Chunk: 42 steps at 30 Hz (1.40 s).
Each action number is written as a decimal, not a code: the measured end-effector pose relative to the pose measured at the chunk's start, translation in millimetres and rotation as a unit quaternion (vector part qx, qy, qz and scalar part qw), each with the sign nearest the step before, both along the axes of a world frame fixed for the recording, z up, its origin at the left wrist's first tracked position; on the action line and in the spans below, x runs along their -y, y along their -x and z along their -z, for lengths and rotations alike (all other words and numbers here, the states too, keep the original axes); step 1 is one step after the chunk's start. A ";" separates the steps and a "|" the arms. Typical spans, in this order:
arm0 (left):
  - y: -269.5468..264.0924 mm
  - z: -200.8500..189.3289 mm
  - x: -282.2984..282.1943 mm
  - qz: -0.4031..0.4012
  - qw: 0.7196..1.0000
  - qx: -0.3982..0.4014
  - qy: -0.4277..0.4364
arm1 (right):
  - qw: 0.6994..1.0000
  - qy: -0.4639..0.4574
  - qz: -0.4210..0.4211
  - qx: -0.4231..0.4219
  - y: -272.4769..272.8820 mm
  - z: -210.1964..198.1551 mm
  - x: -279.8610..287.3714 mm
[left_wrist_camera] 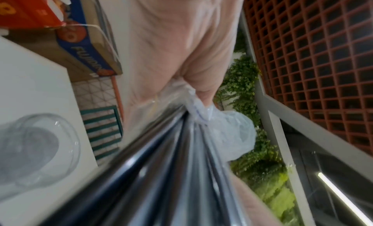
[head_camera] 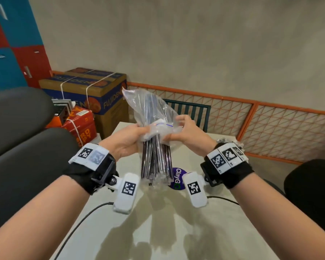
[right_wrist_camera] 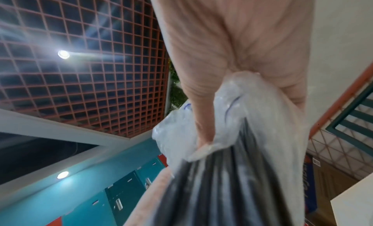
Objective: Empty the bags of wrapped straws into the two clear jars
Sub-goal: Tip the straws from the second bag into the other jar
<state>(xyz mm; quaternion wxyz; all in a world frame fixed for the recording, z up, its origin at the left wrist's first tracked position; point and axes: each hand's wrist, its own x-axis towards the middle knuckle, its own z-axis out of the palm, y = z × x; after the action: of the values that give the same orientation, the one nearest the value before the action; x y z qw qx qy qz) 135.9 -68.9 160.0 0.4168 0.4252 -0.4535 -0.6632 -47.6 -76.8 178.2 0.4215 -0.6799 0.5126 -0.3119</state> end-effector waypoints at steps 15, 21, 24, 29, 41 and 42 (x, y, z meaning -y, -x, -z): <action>-8.9 29.5 93.2 -0.094 0.975 -0.031 0.199 | 0.992 0.113 0.035 0.035 -41.8 16.9 89.1; -14.8 87.5 104.4 -0.101 0.989 -0.061 0.091 | 0.995 0.085 0.052 0.026 -51.2 69.8 104.0; -19.9 98.8 107.7 -0.082 0.994 -0.034 0.068 | 0.997 0.059 0.048 0.013 -49.6 92.5 110.1; -45.4 67.4 108.6 0.120 0.979 0.153 0.062 | 0.998 0.031 0.053 -0.028 -37.5 106.8 117.9; -45.0 32.2 100.6 0.009 0.969 0.204 0.138 | 0.996 0.050 -0.008 -0.073 -12.9 80.7 111.2; -45.0 28.8 101.2 -0.021 0.968 0.197 0.152 | 0.996 0.060 -0.009 -0.065 -12.6 74.7 109.6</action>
<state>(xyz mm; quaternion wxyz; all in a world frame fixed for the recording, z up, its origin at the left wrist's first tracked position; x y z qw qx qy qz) 180.9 -170.1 131.2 0.3930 0.4888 -0.6131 -0.4804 -35.0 -186.4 103.5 0.3487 -0.7272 0.5133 -0.2934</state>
